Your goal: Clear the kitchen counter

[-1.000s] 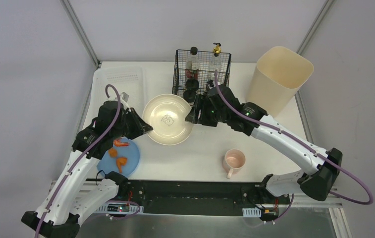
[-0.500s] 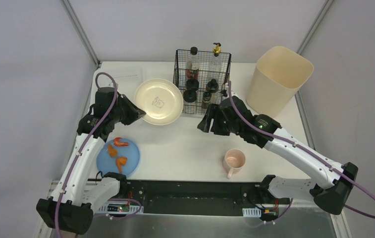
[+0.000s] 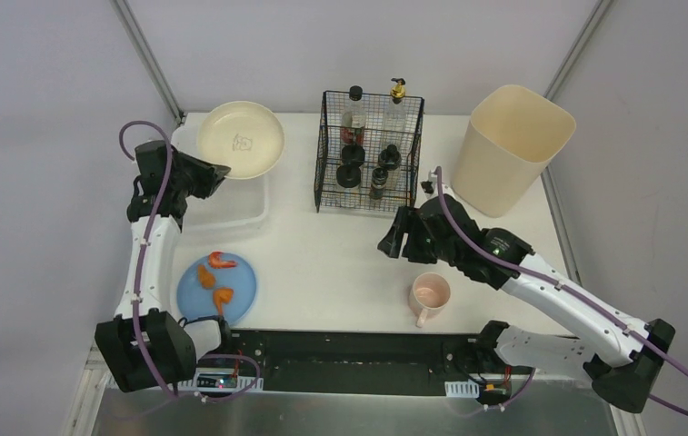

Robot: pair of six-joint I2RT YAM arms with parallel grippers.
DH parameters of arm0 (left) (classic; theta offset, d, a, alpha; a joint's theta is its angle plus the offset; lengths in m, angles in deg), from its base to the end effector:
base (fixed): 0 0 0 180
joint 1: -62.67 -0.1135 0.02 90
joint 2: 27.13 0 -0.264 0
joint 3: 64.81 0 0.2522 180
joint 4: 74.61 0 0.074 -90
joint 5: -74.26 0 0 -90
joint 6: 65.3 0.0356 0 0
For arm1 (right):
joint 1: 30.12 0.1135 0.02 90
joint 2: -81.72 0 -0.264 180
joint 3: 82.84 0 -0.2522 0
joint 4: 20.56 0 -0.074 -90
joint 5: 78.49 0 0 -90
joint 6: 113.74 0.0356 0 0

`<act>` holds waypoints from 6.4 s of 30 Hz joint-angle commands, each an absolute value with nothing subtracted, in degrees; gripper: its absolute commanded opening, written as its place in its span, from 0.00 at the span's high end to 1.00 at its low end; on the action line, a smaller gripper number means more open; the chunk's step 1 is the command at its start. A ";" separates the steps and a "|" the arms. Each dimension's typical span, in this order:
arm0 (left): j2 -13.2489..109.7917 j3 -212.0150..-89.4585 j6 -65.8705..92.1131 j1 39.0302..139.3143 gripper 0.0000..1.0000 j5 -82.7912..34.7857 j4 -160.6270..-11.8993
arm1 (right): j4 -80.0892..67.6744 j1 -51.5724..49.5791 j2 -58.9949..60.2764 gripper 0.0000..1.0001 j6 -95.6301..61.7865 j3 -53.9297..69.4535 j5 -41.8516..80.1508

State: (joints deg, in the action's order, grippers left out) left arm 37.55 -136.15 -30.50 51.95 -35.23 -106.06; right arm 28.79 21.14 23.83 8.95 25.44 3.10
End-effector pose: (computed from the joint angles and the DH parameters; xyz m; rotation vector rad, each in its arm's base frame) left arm 0.2530 0.0358 0.3363 -0.9329 1.8555 -0.8279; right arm 0.1376 0.1632 0.3339 -0.2804 2.2453 0.6549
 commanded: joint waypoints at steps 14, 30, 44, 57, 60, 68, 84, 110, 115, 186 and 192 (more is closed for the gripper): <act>54.50 -138.61 -45.04 43.82 1.00 -26.47 -95.37 | 25.95 21.31 28.71 0.34 10.04 30.81 4.63; 71.13 -143.16 -48.09 45.31 1.00 -21.44 -95.71 | 21.32 21.36 28.28 0.32 9.54 36.36 7.35; 78.13 -148.08 -49.20 49.55 0.53 -18.79 -98.14 | 20.93 21.37 29.66 0.31 9.40 39.22 7.86; 69.08 -149.60 -41.40 49.43 0.07 -22.14 -105.46 | 22.79 21.31 30.26 0.30 8.15 36.77 7.96; 65.21 -149.08 -39.77 49.06 0.07 -24.60 -106.25 | 23.11 21.37 28.78 0.30 7.58 35.25 9.68; 58.02 -147.96 -36.55 48.52 0.05 -35.86 -108.23 | 22.12 21.61 22.89 0.27 7.02 30.48 14.65; 35.72 -137.66 -16.48 48.52 0.01 -41.07 -119.20 | 8.51 30.03 0.26 0.26 12.41 20.44 18.26; 18.99 -130.40 -1.96 48.52 0.01 -19.69 -128.51 | -4.97 40.09 -35.19 0.34 24.93 -1.80 14.00; 18.58 -130.48 -2.00 48.58 0.01 -20.14 -128.53 | -5.60 40.28 -39.50 0.39 26.39 -3.98 11.96; 22.30 -129.67 -2.96 48.61 0.01 -22.34 -128.36 | 11.83 25.87 3.62 1.00 14.86 22.21 14.61; 23.20 -129.43 -3.07 48.62 0.01 -23.71 -127.92 | 22.99 16.67 9.18 1.00 11.01 14.17 17.24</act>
State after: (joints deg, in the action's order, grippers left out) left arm 22.51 -130.12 -3.00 49.09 -21.83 -128.31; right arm 16.29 22.19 3.90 14.26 22.23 13.86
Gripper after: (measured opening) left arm 0.990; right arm 0.087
